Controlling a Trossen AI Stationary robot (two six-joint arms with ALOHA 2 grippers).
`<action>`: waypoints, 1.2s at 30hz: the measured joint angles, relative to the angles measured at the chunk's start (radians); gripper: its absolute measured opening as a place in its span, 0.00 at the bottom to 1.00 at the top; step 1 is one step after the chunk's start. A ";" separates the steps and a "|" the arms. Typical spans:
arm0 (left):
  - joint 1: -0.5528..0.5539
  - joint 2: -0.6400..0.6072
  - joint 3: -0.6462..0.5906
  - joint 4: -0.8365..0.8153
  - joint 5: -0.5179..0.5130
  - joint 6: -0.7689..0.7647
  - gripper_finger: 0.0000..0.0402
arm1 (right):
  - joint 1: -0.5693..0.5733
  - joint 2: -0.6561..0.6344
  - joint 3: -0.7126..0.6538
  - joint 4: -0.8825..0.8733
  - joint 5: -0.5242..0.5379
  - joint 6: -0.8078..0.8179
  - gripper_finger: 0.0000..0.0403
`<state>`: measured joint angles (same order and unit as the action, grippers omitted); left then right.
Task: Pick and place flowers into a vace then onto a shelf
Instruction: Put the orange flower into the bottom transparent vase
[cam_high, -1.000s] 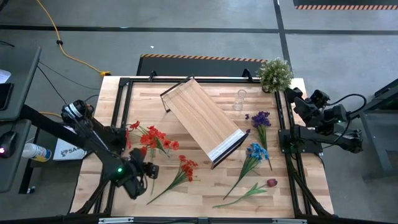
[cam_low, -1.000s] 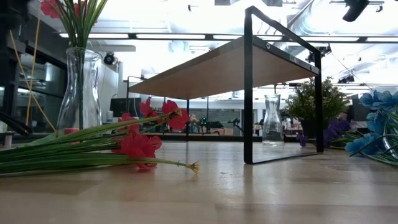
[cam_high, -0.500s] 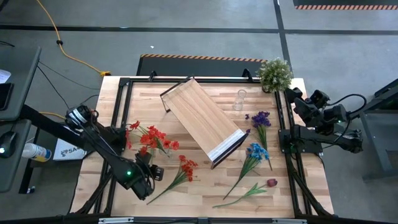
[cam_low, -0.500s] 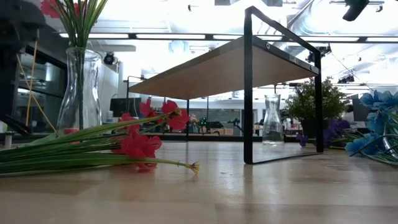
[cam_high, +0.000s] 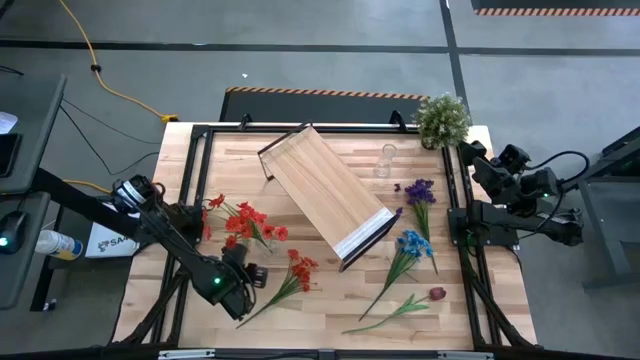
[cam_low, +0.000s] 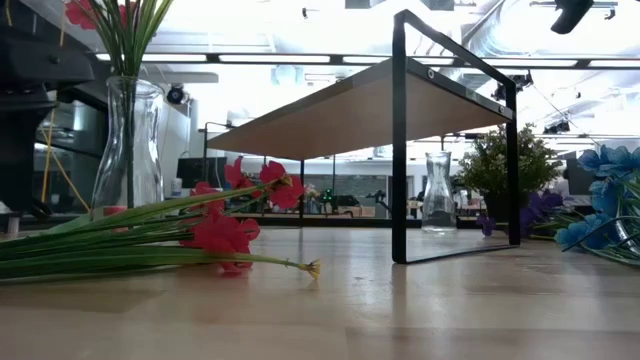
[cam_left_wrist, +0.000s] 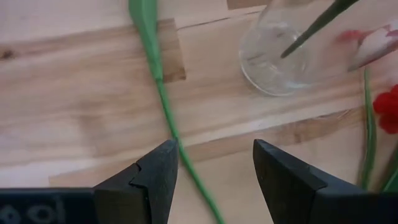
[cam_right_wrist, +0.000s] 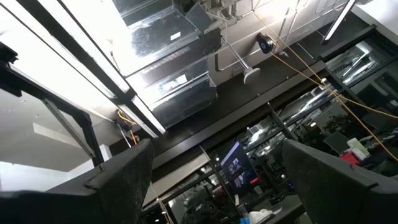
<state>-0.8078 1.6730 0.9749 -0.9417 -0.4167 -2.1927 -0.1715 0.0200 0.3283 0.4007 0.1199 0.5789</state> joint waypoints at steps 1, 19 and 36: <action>0.004 0.000 0.000 0.000 -0.009 0.010 0.59 | 0.000 0.000 0.000 0.000 0.000 0.000 0.85; 0.003 0.000 0.000 0.009 -0.030 0.015 0.59 | 0.000 0.000 0.000 0.000 -0.023 0.023 0.85; 0.003 0.000 0.000 0.043 0.056 0.041 0.59 | 0.000 0.000 0.000 0.000 -0.023 0.023 0.85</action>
<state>-0.8051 1.6729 0.9749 -0.8989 -0.3611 -2.1513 -0.1715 0.0200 0.3286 0.4007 0.0967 0.6022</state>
